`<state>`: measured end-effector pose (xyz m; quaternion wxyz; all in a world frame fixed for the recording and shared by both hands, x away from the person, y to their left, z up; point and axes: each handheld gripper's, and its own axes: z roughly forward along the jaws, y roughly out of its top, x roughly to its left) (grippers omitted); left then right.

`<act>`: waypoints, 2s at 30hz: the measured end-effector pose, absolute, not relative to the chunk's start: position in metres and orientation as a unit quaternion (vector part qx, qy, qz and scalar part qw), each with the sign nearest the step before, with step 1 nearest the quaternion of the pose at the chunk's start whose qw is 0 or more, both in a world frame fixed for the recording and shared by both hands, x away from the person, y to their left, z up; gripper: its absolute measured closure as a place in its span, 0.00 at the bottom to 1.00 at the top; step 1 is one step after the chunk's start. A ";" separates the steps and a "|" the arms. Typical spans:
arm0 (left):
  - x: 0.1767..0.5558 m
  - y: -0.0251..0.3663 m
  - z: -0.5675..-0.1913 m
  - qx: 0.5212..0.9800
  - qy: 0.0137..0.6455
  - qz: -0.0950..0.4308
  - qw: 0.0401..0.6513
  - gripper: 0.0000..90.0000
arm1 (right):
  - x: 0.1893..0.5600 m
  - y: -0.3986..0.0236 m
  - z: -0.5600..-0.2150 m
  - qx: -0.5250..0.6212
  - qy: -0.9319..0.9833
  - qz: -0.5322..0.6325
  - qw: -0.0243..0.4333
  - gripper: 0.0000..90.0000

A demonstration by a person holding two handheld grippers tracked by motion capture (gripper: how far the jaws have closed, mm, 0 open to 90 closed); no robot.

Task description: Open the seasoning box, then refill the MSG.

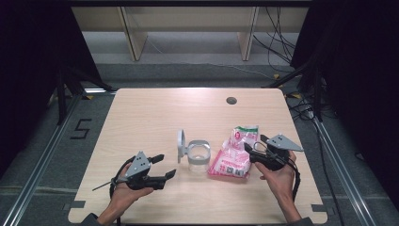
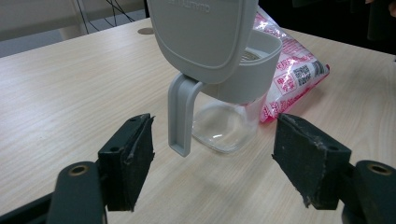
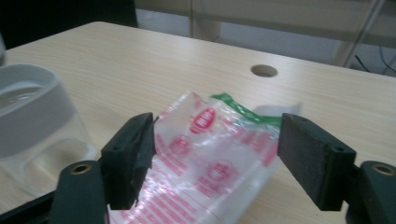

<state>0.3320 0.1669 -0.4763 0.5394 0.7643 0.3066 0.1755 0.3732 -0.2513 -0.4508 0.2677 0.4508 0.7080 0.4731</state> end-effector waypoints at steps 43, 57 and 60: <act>0.333 0.160 -0.480 0.774 0.296 0.163 0.535 0.30 | 0.413 -0.268 -0.494 0.477 0.723 0.465 0.184 0.18; 0.332 0.160 -0.481 0.774 0.297 0.166 0.535 0.30 | 0.429 -0.253 -0.502 0.482 0.729 0.462 0.151 0.24; 0.332 0.161 -0.481 0.774 0.298 0.166 0.533 0.30 | 0.431 -0.250 -0.503 0.483 0.725 0.469 0.144 0.30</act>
